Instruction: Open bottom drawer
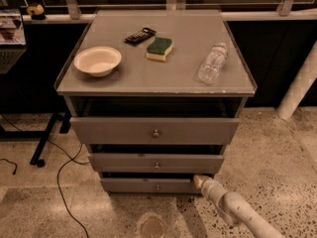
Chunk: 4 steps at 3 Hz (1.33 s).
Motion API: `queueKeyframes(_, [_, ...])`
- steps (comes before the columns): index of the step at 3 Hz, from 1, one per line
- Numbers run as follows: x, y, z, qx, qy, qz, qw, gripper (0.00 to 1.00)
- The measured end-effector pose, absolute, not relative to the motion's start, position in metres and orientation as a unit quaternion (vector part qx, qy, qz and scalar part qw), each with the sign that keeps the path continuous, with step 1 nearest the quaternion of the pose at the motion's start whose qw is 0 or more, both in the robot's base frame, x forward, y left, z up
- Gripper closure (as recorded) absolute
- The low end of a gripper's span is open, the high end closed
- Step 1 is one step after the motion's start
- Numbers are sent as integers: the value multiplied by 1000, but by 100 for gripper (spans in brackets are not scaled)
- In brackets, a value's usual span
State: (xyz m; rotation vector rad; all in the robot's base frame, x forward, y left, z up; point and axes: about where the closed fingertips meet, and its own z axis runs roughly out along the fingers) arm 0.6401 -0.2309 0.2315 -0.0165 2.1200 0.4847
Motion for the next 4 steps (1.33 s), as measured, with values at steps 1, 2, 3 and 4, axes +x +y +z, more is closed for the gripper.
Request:
queueKeyframes(1, [650, -232, 223, 8, 865, 191, 463, 100])
queueKeyframes(2, [663, -235, 216, 24, 867, 190, 460, 100])
queueKeyframes(3, [671, -239, 196, 49, 878, 189, 438, 100])
queueKeyframes(4, [671, -239, 196, 49, 878, 189, 438, 100])
